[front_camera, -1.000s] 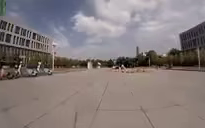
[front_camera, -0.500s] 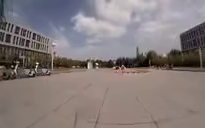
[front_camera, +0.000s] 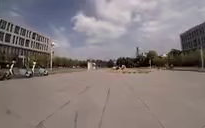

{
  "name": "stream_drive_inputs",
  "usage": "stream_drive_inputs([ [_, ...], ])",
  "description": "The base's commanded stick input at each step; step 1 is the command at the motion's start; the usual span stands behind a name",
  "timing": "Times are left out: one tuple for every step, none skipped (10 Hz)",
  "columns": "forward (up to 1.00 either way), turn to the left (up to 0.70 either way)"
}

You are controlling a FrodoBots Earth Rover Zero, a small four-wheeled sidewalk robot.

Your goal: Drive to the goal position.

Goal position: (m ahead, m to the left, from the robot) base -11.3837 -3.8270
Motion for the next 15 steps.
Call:
stream_drive_inputs([
  [0.70,0.00],
  [0.70,0.00],
  [0.63,0.00],
  [0.56,0.00],
  [0.54,0.00],
  [0.54,0.00],
  [0.54,0.00],
  [0.52,0.00],
  [0.30,0.00],
  [-0.03,0.00],
  [-0.15,0.00],
  [-0.08,0.00],
  [0.09,0.00],
  [0.15,0.00],
  [0.14,0.00],
])
